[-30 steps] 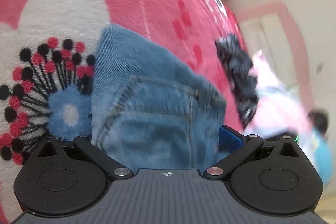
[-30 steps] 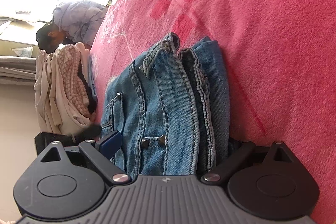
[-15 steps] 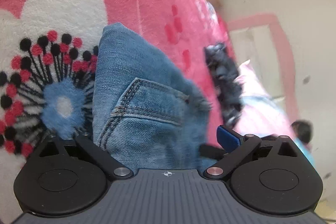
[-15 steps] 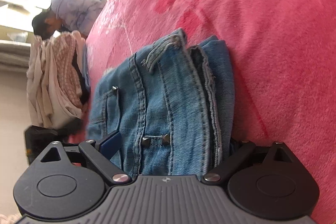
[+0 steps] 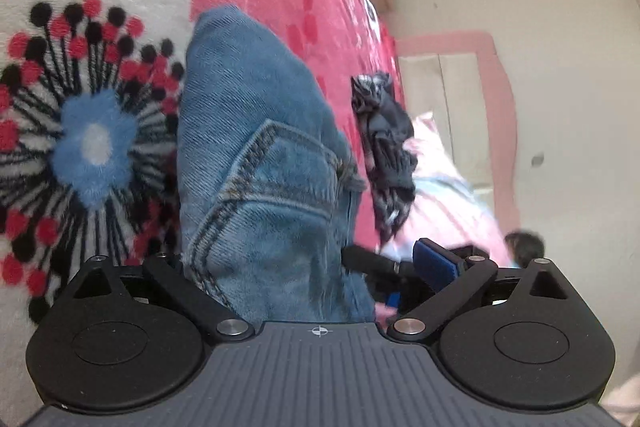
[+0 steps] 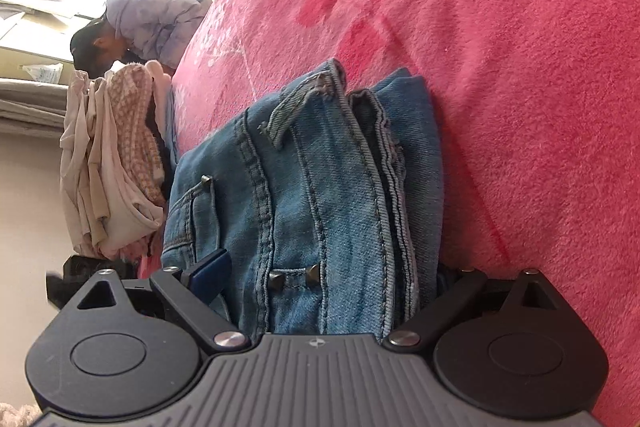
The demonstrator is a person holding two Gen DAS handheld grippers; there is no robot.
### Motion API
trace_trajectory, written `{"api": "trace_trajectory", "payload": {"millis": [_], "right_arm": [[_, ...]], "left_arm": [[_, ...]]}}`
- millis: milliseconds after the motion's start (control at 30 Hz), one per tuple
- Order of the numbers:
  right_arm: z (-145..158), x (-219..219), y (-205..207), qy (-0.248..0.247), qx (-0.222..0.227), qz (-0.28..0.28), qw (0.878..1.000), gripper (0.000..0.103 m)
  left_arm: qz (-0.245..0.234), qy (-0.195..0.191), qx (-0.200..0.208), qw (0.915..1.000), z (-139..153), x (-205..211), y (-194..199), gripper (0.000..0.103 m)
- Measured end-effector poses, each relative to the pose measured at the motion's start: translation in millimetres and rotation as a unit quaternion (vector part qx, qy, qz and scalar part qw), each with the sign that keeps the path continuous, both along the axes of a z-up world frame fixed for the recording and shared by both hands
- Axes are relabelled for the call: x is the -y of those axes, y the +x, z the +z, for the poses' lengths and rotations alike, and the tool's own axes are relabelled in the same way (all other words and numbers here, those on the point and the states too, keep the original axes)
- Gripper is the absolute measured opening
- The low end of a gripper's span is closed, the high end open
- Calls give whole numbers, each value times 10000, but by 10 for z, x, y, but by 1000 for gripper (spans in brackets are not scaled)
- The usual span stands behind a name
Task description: Fold clothes
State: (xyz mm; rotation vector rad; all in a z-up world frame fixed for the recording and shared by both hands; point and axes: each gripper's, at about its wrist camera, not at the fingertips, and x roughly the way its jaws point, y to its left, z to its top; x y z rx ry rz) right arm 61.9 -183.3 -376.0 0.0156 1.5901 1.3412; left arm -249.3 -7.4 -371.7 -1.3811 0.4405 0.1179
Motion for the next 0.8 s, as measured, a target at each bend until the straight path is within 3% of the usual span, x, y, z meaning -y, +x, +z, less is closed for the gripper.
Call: {"api": "trace_trajectory", "payload": {"millis": [333, 533, 700, 800], "right_arm": [[-8, 31, 4, 79, 4, 16, 10000, 97], [-16, 37, 4, 78, -12, -22, 10000, 97], [76, 59, 58, -150, 50, -201, 9997, 85], [299, 95, 114, -288, 545, -333, 9975, 84]], "left_arm": [[-537, 344, -261, 9976, 111, 35, 123, 98], [-350, 308, 152, 9988, 209, -66, 236, 101], [-309, 631, -228, 9973, 210, 85, 167, 96], [-325, 1011, -600, 9925, 272, 122, 169, 94]]}}
